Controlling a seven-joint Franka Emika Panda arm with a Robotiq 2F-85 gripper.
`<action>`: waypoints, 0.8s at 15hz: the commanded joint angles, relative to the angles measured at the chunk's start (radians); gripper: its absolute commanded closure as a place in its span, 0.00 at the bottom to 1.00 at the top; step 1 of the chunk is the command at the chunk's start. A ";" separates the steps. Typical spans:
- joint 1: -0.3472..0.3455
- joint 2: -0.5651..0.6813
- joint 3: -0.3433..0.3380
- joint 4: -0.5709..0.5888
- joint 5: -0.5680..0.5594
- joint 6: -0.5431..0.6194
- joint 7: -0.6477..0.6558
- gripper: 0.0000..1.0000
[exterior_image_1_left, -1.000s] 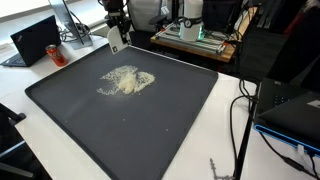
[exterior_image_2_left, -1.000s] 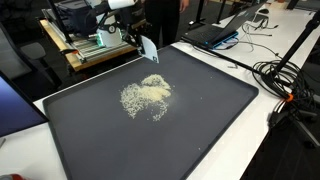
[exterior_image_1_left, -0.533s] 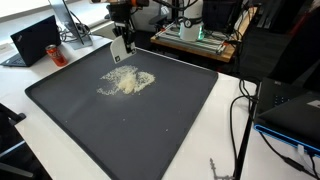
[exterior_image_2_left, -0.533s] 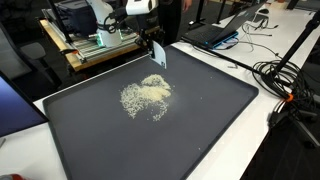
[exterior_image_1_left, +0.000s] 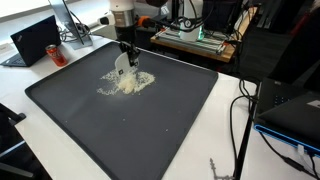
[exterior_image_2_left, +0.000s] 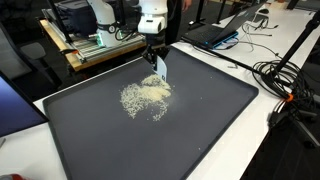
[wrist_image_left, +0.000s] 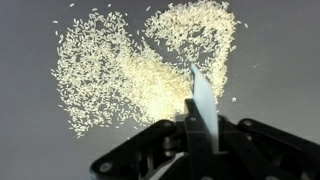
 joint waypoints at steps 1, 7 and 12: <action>0.005 0.012 -0.003 0.008 0.002 -0.003 0.000 0.96; 0.031 0.059 -0.007 0.039 -0.015 0.039 0.060 0.99; 0.068 0.111 -0.035 0.060 -0.044 0.064 0.142 0.99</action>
